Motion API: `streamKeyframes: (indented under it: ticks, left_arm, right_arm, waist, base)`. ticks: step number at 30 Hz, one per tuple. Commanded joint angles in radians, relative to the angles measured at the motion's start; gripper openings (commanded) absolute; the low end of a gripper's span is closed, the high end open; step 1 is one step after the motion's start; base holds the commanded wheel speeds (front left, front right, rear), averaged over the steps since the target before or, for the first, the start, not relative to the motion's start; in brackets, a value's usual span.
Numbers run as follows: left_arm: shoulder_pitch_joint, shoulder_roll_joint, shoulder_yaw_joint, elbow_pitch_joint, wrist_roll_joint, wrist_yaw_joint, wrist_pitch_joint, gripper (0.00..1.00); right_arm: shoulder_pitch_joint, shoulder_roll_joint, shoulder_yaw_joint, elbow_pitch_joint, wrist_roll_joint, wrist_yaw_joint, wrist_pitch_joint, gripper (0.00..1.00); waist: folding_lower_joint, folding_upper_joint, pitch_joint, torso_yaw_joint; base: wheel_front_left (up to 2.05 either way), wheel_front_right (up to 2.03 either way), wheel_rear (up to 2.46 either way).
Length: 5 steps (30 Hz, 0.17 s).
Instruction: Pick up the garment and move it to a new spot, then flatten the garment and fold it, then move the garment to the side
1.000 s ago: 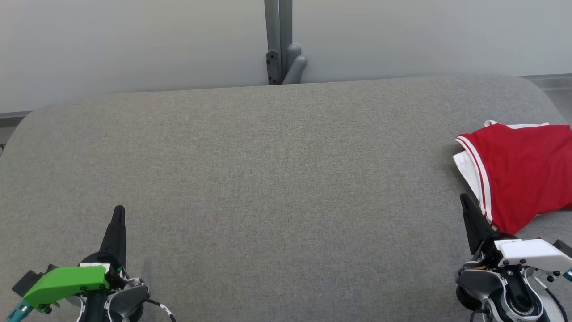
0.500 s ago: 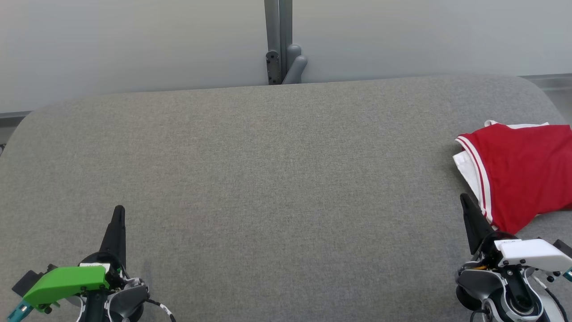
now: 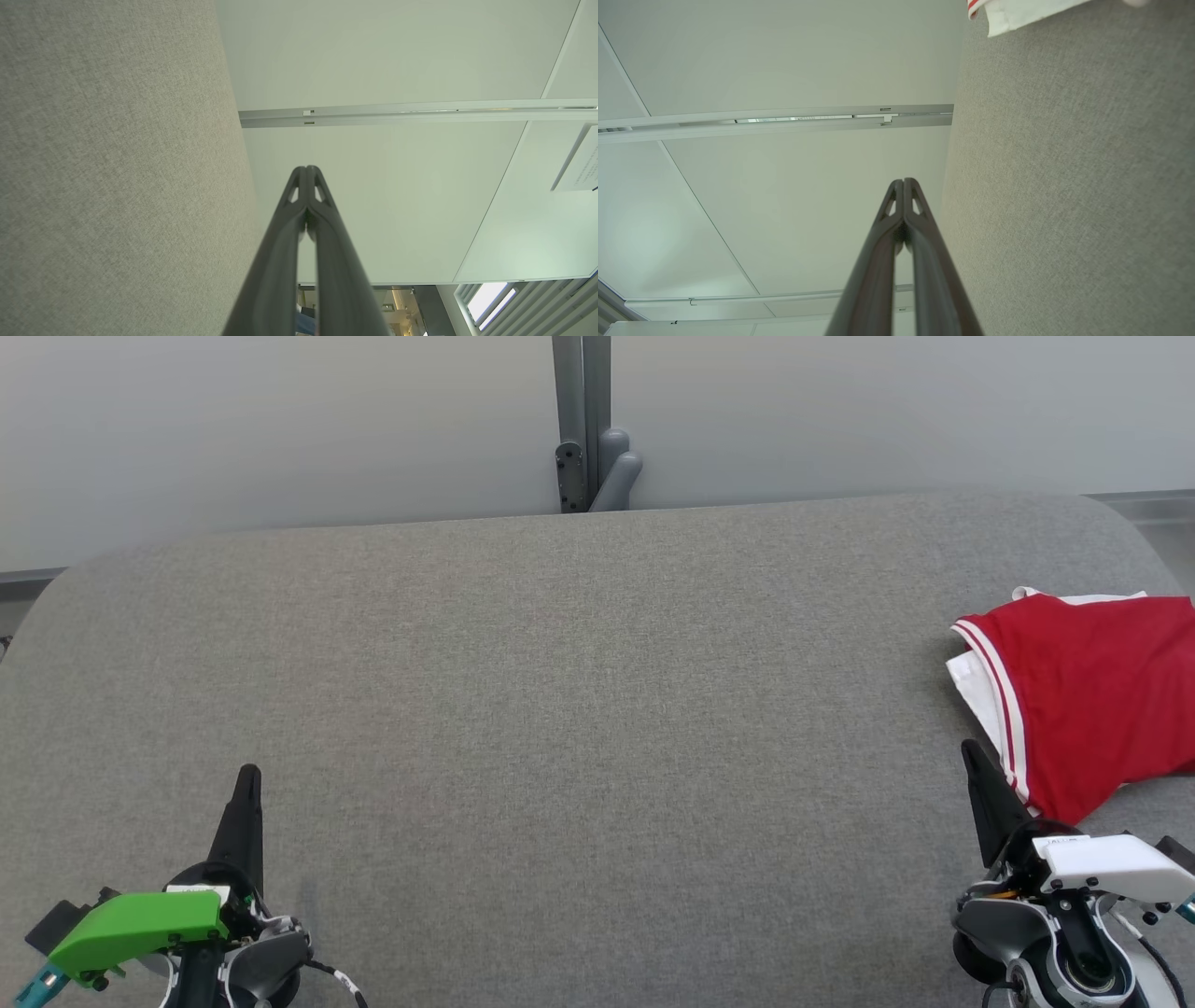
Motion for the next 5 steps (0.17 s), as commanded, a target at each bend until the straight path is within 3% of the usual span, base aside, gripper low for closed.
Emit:
streamKeyframes:
  ticks: [1, 5]
  left_arm:
    - [-0.011, 0.007, 0.001, -0.004, -0.003, -0.005, 0.002, 0.0]
    - [-0.011, 0.007, 0.001, -0.004, -0.003, -0.005, 0.002, 0.0]
  right_arm:
    - [-0.008, -0.005, -0.002, -0.005, 0.007, 0.0, 0.001, 0.0]
    - [-0.008, -0.005, -0.002, -0.005, 0.007, 0.0, 0.001, 0.0]
  waist:
    - [0.0, 0.0, 0.0, 0.0]
    - [0.0, 0.0, 0.0, 0.0]
  base:
    - [0.0, 0.0, 0.0]
    - [0.0, 0.0, 0.0]
